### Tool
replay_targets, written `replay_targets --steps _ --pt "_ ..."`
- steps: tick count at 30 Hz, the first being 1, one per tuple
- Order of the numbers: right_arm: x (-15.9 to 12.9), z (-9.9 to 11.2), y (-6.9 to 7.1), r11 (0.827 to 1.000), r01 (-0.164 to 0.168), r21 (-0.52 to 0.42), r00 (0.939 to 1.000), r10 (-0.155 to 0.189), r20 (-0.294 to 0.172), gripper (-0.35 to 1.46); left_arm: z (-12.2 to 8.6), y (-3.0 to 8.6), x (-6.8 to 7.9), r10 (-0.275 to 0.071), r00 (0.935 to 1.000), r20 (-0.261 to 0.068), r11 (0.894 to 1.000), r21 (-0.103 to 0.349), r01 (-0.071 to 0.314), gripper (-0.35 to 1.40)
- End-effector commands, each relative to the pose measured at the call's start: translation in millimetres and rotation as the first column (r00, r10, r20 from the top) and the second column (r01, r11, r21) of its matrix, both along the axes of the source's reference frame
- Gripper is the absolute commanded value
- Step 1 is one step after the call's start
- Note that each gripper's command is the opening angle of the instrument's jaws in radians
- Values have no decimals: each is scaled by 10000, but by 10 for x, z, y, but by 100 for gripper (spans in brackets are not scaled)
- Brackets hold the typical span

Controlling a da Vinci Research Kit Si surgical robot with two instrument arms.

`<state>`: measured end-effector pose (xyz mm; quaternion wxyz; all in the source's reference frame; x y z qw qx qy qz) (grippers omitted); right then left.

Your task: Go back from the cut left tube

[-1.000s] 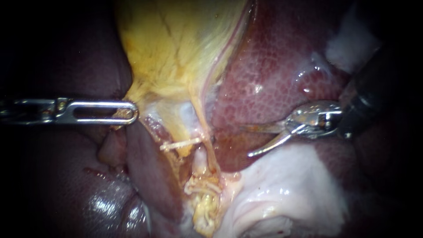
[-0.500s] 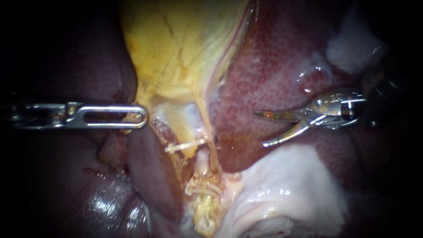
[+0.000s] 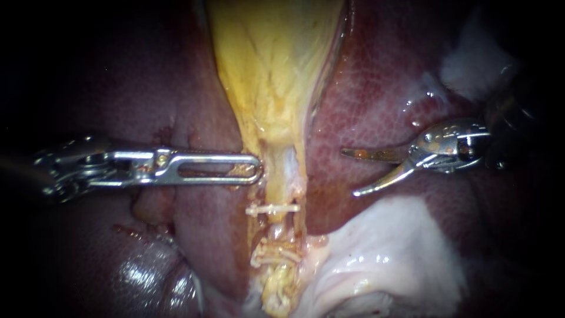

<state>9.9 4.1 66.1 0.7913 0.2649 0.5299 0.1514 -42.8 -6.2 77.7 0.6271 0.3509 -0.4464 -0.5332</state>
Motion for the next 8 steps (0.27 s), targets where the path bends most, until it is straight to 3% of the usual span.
replay_targets --steps 1,8 --pt "0 0 0 10000 3 2 10000 -3 1 143 -1 1 0 5 10000 10 10000 0 -5 -35" --pt "0 0 0 10000 48 25 10000 -48 -29 143 -1 1 2 17 10000 17 10000 1 -17 -35"
